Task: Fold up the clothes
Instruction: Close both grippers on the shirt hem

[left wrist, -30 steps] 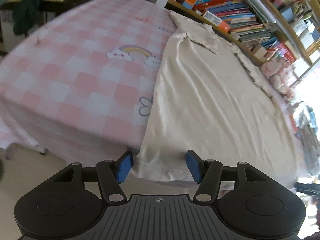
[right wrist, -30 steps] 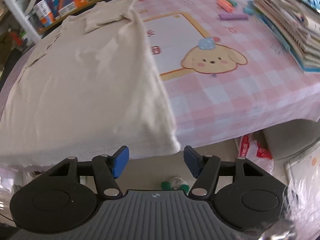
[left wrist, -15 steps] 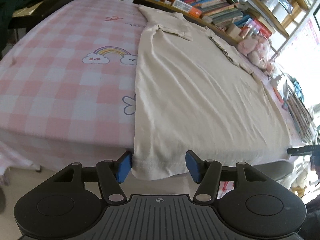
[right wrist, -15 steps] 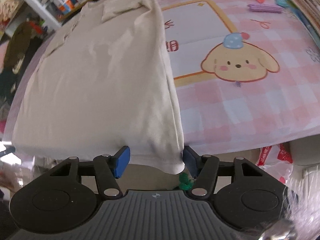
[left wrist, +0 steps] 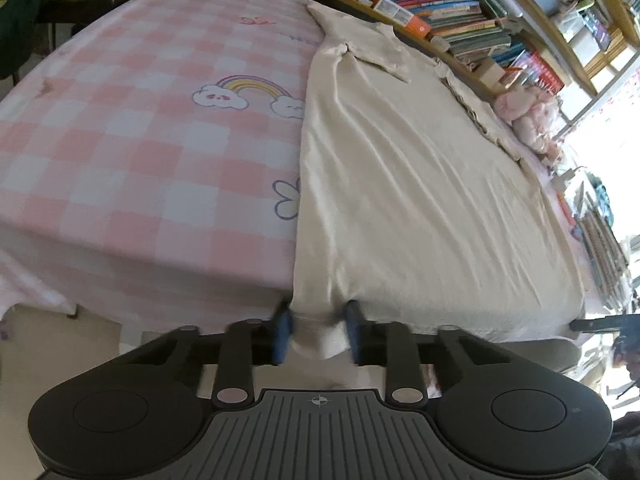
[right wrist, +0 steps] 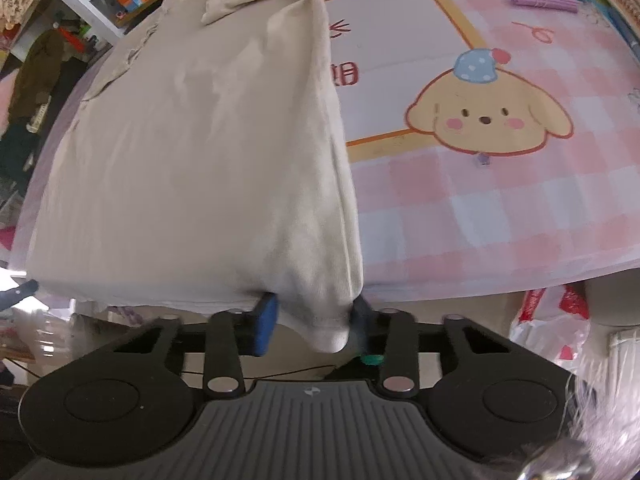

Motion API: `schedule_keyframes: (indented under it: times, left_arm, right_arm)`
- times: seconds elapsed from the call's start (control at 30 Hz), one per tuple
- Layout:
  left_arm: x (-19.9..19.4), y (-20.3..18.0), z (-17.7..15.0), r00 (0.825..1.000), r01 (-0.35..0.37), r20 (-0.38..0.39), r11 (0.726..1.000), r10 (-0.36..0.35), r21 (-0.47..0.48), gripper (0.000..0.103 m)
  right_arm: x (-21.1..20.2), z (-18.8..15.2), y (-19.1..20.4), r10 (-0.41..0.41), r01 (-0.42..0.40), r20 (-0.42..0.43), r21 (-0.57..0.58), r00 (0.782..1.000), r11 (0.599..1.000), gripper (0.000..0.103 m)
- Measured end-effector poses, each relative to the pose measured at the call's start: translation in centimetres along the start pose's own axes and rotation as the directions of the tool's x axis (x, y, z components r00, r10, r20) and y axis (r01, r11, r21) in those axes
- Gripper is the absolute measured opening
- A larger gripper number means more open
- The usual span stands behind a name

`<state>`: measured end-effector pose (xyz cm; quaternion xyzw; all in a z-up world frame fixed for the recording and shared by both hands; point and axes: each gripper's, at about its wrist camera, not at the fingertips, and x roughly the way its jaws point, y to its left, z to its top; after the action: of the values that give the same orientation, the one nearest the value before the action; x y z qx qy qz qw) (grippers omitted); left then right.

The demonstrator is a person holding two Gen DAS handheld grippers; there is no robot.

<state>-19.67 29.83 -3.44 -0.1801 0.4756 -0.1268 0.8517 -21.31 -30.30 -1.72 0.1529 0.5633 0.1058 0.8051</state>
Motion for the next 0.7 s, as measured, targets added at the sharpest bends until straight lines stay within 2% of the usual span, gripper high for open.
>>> schedule_keyframes:
  times: [0.03, 0.1, 0.13, 0.23, 0.43, 0.7]
  left_arm:
    - [0.1, -0.3, 0.1, 1.0, -0.003, -0.004, 1.0, 0.003, 0.007, 0.015]
    - [0.3, -0.6, 0.2, 1.0, -0.007, -0.01, 1.0, 0.008, 0.019, 0.013]
    - [0.3, -0.6, 0.2, 1.0, -0.008, -0.011, 1.0, 0.009, 0.025, 0.013]
    - [-0.4, -0.7, 0.1, 1.0, -0.007, 0.003, 0.999, 0.007, 0.033, 0.012]
    - [-1.8, -1.1, -0.6, 1.0, 0.026, 0.016, 0.999, -0.026, 0.04, 0.012]
    - [-1.9, -1.3, -3.2, 0.994, 0.078, -0.079, 0.996, -0.074, 0.043, 0.012]
  right_arm:
    - [0.1, 0.0, 0.2, 0.001, -0.001, -0.001, -0.007, 1.0, 1.0, 0.026]
    - [0.3, 0.1, 0.5, 0.026, -0.026, -0.004, -0.021, 1.0, 0.999, 0.01]
    - [0.3, 0.1, 0.8, 0.023, -0.023, -0.004, -0.034, 1.0, 0.999, 0.009]
    - [0.0, 0.1, 1.4, 0.001, -0.001, 0.002, -0.065, 1.0, 0.998, 0.007]
    - [-2.4, -0.3, 0.9, -0.003, 0.004, 0.027, -0.058, 1.0, 0.998, 0.007]
    - [-4.6, -3.1, -0.2, -0.036, 0.036, -0.009, -0.038, 0.999, 0.999, 0.007]
